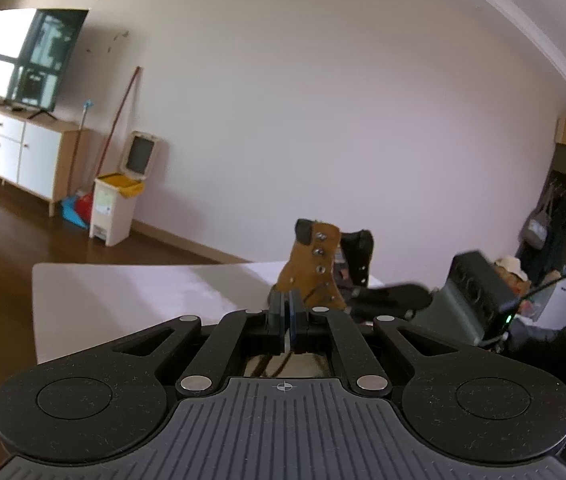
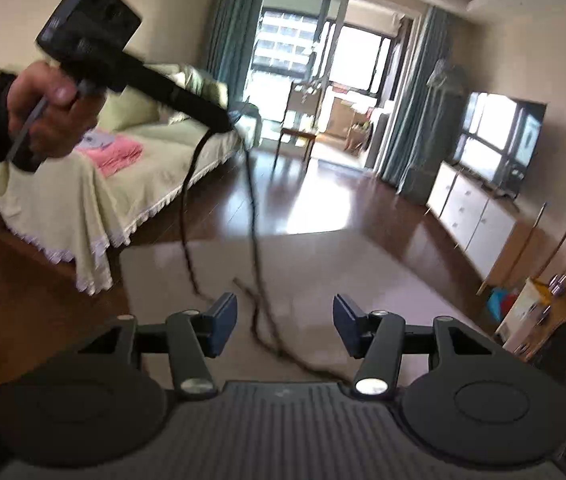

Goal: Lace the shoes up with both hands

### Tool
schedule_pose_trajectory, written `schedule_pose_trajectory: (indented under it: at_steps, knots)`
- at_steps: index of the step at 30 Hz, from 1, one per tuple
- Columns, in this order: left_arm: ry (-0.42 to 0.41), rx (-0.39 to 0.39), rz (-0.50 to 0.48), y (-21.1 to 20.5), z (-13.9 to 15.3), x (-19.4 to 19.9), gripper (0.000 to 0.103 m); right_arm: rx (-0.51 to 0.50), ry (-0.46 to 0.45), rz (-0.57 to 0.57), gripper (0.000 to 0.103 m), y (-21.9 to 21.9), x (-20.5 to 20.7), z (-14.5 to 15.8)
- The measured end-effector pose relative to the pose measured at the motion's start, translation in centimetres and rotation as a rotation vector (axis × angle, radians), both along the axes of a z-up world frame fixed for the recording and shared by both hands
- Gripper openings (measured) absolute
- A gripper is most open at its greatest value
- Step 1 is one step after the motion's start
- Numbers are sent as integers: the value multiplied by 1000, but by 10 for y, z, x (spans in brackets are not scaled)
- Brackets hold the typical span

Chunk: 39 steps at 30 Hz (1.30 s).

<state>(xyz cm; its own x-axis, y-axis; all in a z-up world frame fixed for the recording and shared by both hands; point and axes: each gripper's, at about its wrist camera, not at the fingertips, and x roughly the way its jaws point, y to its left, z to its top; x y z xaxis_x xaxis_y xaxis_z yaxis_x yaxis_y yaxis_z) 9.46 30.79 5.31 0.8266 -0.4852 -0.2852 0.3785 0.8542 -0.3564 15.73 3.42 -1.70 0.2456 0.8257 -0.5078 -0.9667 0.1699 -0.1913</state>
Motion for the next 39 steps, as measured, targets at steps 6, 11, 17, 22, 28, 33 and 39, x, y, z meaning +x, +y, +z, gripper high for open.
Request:
schedule_pose_trajectory:
  at_steps: [6,11,17,22,28,33,39]
  knots:
    - [2,0,-29,-10,14,10,2,43,49,33,57,-6,-7,-1]
    - [-18,11,-84,-27,31,29,2,80,113,79,55,-6,-12,3]
    - [-31,30,-201,-58,41,57,2,158,168,25,55,-18,4,13]
    - [-45,51,-288,-90,44,85,2,242,311,-32,6,-45,29,16]
    - [-10,88,-342,-130,25,127,3,326,516,-174,4,-116,50,16]
    - [-9,233,-384,-167,5,140,4,431,643,-365,4,-194,60,12]
    - [-30,448,-430,-207,-17,142,28,398,631,-544,4,-259,71,9]
